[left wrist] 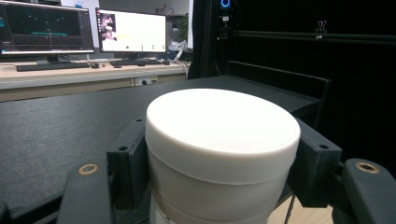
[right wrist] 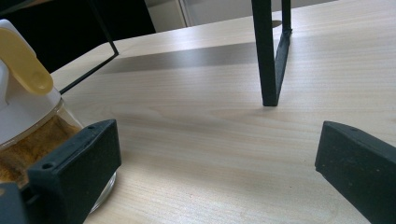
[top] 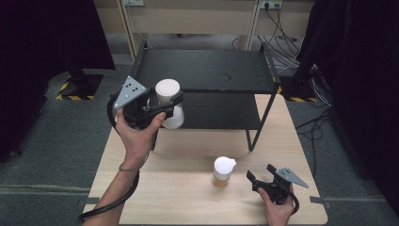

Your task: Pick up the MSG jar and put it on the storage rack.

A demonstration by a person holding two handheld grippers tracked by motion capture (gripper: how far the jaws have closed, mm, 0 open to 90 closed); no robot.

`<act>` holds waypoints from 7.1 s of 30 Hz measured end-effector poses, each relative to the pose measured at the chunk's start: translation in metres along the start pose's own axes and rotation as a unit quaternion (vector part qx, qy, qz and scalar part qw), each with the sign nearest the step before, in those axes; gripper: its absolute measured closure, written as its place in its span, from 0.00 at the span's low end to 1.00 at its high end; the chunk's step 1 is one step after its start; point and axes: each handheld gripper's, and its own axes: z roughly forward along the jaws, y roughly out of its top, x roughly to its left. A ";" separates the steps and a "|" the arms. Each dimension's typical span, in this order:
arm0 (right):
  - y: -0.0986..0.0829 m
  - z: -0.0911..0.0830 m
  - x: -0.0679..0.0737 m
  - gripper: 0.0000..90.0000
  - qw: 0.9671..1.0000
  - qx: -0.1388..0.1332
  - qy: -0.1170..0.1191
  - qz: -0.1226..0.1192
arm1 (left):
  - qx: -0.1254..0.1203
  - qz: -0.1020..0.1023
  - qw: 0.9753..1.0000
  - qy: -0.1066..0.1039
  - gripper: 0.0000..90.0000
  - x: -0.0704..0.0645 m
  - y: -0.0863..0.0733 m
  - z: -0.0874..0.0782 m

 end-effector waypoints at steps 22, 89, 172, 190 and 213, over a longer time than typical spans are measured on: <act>0.000 0.000 -0.001 0.01 1.000 0.001 0.001 0.001 | -0.003 -0.002 1.000 0.013 0.37 0.006 0.033 0.003; 0.002 0.001 -0.002 0.01 1.000 0.005 0.004 0.006 | 0.002 0.007 0.999 0.043 0.37 0.027 0.096 0.032; 0.003 0.003 0.001 0.01 1.000 0.010 0.009 -0.007 | -0.048 0.038 0.997 0.055 0.00 0.026 0.059 0.003; 0.003 0.003 0.002 0.01 1.000 0.009 0.008 -0.010 | -0.063 0.044 0.997 0.007 0.00 0.019 -0.010 -0.034; 0.003 0.003 0.002 0.01 1.000 0.009 0.009 -0.011 | -0.041 0.024 0.999 -0.007 0.00 0.010 -0.083 -0.051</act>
